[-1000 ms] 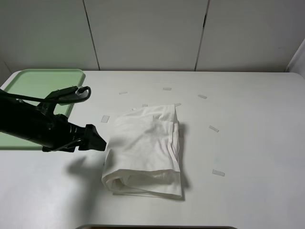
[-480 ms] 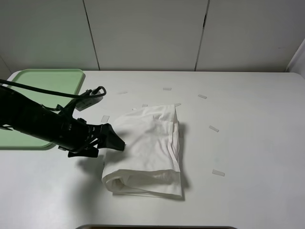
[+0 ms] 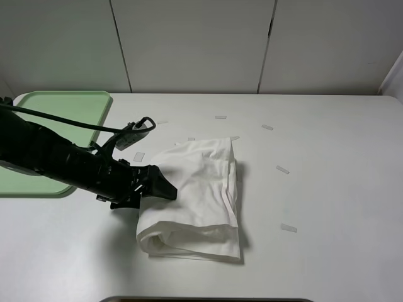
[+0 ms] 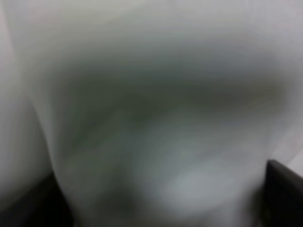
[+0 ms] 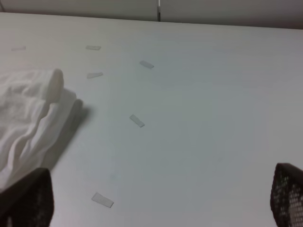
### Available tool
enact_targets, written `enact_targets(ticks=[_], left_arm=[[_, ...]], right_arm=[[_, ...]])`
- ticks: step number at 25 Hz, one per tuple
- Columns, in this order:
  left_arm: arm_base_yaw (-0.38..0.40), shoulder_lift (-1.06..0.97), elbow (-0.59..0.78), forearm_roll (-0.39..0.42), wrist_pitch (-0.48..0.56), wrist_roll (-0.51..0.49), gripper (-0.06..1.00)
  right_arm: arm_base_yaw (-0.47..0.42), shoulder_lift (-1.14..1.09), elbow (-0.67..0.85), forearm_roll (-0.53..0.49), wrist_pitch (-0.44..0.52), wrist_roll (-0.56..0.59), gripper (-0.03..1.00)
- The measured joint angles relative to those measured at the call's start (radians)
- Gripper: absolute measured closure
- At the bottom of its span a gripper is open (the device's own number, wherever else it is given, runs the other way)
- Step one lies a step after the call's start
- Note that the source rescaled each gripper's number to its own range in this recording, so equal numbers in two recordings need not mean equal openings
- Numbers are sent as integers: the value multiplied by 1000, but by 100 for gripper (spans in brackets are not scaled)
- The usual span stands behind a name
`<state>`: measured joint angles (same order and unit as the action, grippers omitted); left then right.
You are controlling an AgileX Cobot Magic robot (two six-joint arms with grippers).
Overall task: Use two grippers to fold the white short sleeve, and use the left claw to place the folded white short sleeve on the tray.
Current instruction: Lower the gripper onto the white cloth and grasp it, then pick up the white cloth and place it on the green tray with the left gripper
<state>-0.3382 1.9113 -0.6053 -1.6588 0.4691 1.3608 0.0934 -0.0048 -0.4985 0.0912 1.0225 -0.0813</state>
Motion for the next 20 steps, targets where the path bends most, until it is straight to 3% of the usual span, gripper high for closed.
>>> enact_targets(ticks=[2, 6, 7, 12, 15, 16, 20], left_arm=[[0, 0, -2, -1, 0, 1, 24], [-3, 0, -2, -14, 3, 4, 72], [-3, 0, -2, -14, 3, 8, 79], [-3, 0, -16, 21, -3, 18, 81], [-3, -27, -52, 182, -57, -33, 81], [-3, -27, -52, 182, -57, -33, 81], [-2, -91, -94, 475, -155, -146, 81]], right_arm=[[0, 0, 0, 0, 0, 0, -3], [0, 0, 0, 0, 0, 0, -3], [0, 0, 0, 0, 0, 0, -3], [0, 0, 0, 0, 0, 0, -3], [0, 0, 0, 0, 0, 0, -3], [0, 0, 0, 0, 0, 0, -3], [0, 0, 0, 0, 0, 0, -3]])
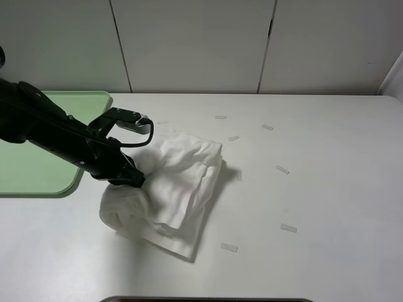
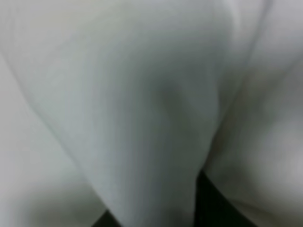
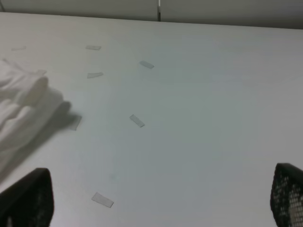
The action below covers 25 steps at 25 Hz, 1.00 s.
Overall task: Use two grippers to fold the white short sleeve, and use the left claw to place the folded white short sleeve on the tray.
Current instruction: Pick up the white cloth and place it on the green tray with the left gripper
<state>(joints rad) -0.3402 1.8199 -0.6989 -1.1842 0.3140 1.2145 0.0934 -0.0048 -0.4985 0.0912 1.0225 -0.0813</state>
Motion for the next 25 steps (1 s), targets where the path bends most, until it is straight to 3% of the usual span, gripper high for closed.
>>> enact_targets(ticks=[1, 2, 4, 5, 7, 9, 13, 18, 25], left_arm=[[3, -14, -8, 69, -21, -32, 81], [14, -52, -34, 308, -56, -117, 81], [29, -85, -59, 538, -84, -215, 81], [29, -85, -59, 538, -84, -215, 81], [45, -97, -70, 703, -109, -324, 81], [81, -100, -83, 927, -127, -482, 81], [151, -100, -98, 1236, -135, -760, 81], [238, -100, -138, 1484, -131, -1023, 81], [321, -100, -178, 1648, -101, -1253, 81]], right_arm=[[0, 0, 0, 0, 0, 0, -3], [0, 0, 0, 0, 0, 0, -3], [0, 0, 0, 0, 0, 0, -3], [0, 0, 0, 0, 0, 0, -3], [0, 0, 0, 0, 0, 0, -3], [0, 0, 0, 0, 0, 0, -3], [0, 0, 0, 0, 0, 0, -3], [0, 0, 0, 0, 0, 0, -3], [0, 0, 0, 0, 0, 0, -3]])
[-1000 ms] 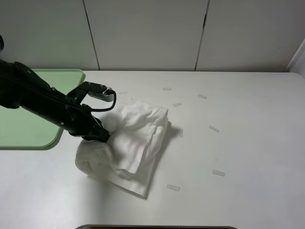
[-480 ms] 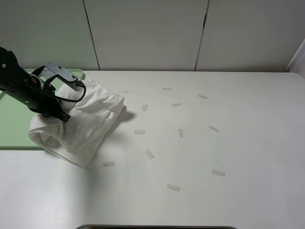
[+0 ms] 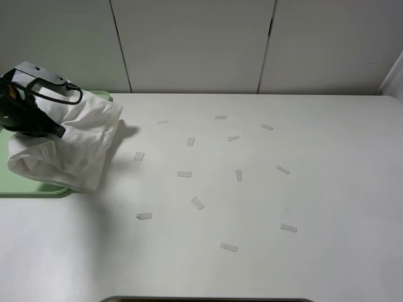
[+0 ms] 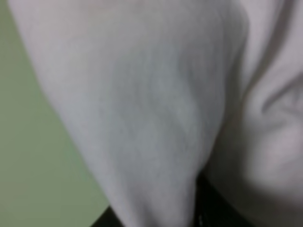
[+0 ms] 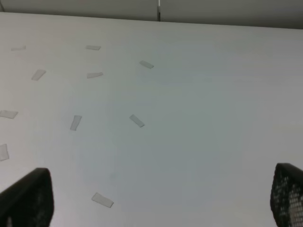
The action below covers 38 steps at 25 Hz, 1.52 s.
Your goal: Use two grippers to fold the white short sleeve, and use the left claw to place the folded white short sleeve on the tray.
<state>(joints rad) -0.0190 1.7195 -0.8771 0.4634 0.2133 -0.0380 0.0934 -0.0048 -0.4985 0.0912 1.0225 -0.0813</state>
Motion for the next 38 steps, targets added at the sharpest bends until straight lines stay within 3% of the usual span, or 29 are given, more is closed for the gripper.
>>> enact_targets(ticks=[2, 7, 18, 19, 20, 21, 22, 23, 24, 26, 35, 38], left_arm=[[32, 0, -3, 58, 0, -63, 81], [121, 0, -4, 140, -17, -89, 81], [165, 0, -4, 187, -60, -90, 80], [165, 0, -4, 188, -63, -88, 76], [165, 0, -4, 190, -76, -88, 66], [165, 0, -4, 190, -76, -88, 66], [167, 0, -4, 191, -100, -85, 45], [167, 0, -4, 191, -150, -85, 13], [167, 0, -4, 191, -150, -85, 13], [167, 0, -5, 191, -188, -85, -2], [167, -6, -5, 191, -200, -85, -5], [167, -6, -3, 190, -274, -98, -5]], right_arm=[[0, 0, 0, 0, 0, 0, -3], [0, 0, 0, 0, 0, 0, -3], [0, 0, 0, 0, 0, 0, -3], [0, 0, 0, 0, 0, 0, -3], [0, 0, 0, 0, 0, 0, -3], [0, 0, 0, 0, 0, 0, -3], [0, 0, 0, 0, 0, 0, -3], [0, 0, 0, 0, 0, 0, -3], [0, 0, 0, 0, 0, 0, -3], [0, 0, 0, 0, 0, 0, -3], [0, 0, 0, 0, 0, 0, -3], [0, 0, 0, 0, 0, 0, -3]])
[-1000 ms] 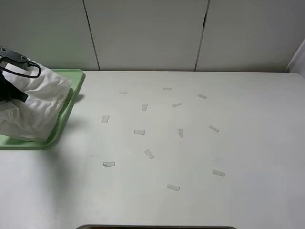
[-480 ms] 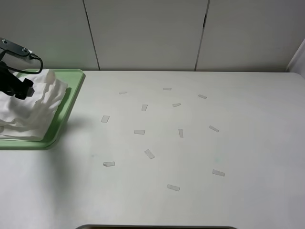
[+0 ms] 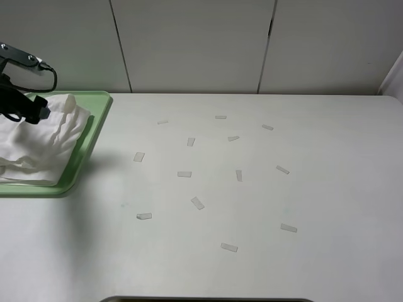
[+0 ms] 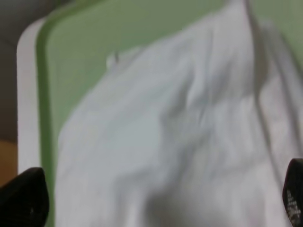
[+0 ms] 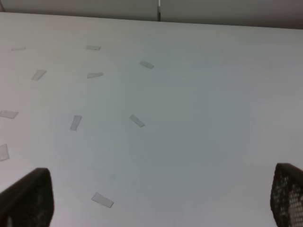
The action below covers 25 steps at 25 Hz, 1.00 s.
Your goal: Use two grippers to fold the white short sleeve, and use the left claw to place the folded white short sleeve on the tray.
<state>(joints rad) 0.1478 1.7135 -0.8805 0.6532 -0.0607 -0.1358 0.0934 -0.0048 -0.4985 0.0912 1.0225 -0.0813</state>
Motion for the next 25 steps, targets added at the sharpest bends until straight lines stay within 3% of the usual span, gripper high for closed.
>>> enact_targets(ticks=[5, 9, 17, 20, 21, 23, 24, 25], left_arm=[[0, 25, 35, -63, -188, -47, -5], [-1, 29, 70, -113, -225, -66, -5], [-1, -193, 76, -120, -153, -72, -5], [-1, -350, 77, -120, -81, -73, -5], [-1, -457, 77, -129, -1, -73, -5], [-1, -514, 77, -143, 35, -73, -5], [-1, -614, 77, -183, 114, -67, -5], [-1, -614, 77, -183, 114, -67, -5]], right_arm=[[0, 0, 0, 0, 0, 0, -3], [0, 0, 0, 0, 0, 0, -3], [0, 0, 0, 0, 0, 0, -3], [0, 0, 0, 0, 0, 0, -3], [0, 0, 0, 0, 0, 0, -3], [0, 0, 0, 0, 0, 0, -3], [0, 0, 0, 0, 0, 0, -3], [0, 0, 0, 0, 0, 0, -3]])
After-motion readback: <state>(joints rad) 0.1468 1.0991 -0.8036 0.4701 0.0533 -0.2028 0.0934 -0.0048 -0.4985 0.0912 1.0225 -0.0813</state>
